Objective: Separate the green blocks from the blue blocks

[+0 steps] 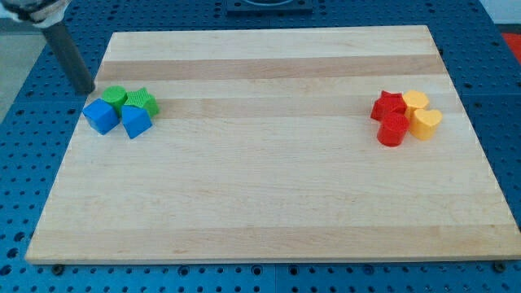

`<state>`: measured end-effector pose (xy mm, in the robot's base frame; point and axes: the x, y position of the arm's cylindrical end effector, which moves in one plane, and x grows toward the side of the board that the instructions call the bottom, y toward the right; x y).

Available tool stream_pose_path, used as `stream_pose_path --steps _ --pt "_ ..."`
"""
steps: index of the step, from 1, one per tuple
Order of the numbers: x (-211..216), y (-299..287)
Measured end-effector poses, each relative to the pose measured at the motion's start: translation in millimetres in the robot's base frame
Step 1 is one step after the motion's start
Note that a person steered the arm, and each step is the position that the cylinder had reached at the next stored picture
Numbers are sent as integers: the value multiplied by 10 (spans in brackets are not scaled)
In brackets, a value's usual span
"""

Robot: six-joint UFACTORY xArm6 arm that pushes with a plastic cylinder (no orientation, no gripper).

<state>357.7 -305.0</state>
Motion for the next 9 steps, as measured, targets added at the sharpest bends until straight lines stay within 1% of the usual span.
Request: stream_pose_path --steps 1,2,4,5,6,8,9 --pt "188 3" --pt "208 77" --pt "210 969" --pt "294 814" --pt "272 814" --pt "-103 1564" --pt "-103 1315"
